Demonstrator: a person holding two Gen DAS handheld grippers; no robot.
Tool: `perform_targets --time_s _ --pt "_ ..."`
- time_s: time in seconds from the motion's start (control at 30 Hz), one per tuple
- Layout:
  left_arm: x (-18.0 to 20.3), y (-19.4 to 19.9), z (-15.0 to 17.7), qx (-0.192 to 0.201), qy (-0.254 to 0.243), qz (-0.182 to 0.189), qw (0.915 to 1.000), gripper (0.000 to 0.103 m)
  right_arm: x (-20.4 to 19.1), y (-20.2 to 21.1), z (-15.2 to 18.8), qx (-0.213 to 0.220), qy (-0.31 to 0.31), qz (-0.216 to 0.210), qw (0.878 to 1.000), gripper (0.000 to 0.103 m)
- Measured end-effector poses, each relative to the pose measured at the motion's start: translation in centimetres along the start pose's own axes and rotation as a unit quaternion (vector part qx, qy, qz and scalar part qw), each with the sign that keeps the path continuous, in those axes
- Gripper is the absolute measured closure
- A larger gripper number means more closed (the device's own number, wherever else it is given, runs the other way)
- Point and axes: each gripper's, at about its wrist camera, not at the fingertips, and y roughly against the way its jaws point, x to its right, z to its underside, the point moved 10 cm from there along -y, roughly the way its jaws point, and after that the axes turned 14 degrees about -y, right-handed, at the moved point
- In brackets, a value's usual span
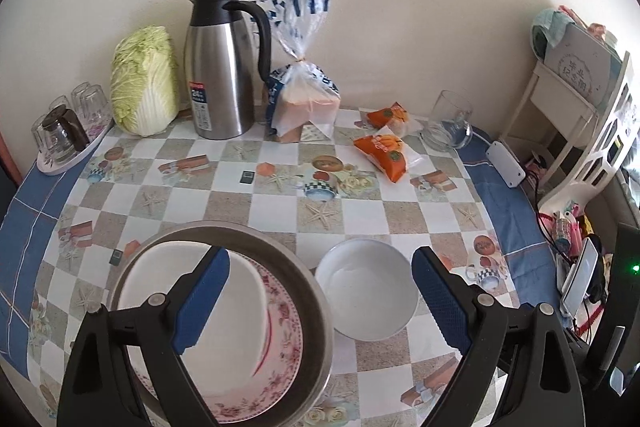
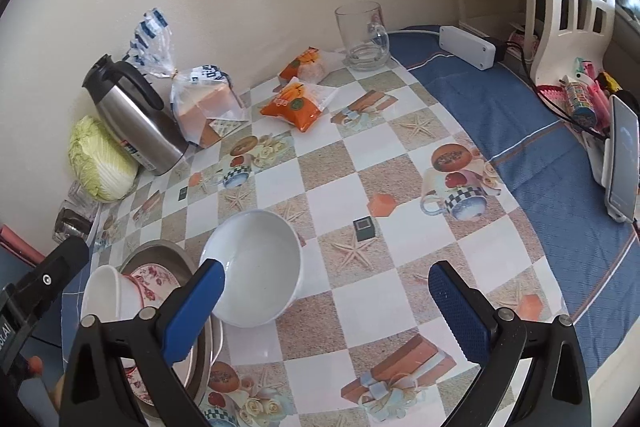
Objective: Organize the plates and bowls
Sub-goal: 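Withdraw both grippers and move them to the white round bowl, then close both grippers on the white round bowl rim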
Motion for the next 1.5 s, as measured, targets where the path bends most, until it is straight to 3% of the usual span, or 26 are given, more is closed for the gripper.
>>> perform_targets --time_s 0.3,0.53,0.9,1.07,1.23,1.33,1.5 --pt "2.1 -3.2 0.1 -0.025 0.002 0.019 0.9995 0.01 1.9 -3.4 0.8 -0.035 -0.001 0.028 0.999 0.0" --pt "2.7 -6.1 0.9 -0.055 0.0 0.026 0.9982 0.01 0.9 -6.7 2.5 -0.067 0.028 0.045 0.996 0.0" --pt "3.0 -8.4 1.0 -0.07 -0.019 0.024 0.9971 0.01 1.7 -9.3 3.3 -0.065 0.044 0.092 0.993 0.002" --pt "3.0 -8.6 0.8 -0.069 -0.022 0.019 0.9972 0.01 1.3 -9.0 3.0 -0.053 0.037 0.087 0.994 0.022" --pt "3.3 -8.4 0.7 -0.064 -0.013 0.035 0.9972 0.01 1.1 -8.5 2.5 -0.044 0.031 0.079 0.995 0.059" --pt "3.6 -8.5 0.7 -0.066 -0.021 0.035 0.997 0.01 1.6 -8.2 2.1 -0.04 0.014 0.074 0.996 0.075" --pt "4.2 -8.7 0.9 -0.065 -0.034 0.032 0.9968 0.01 2.6 -7.8 1.4 -0.034 -0.01 0.071 0.997 0.093"
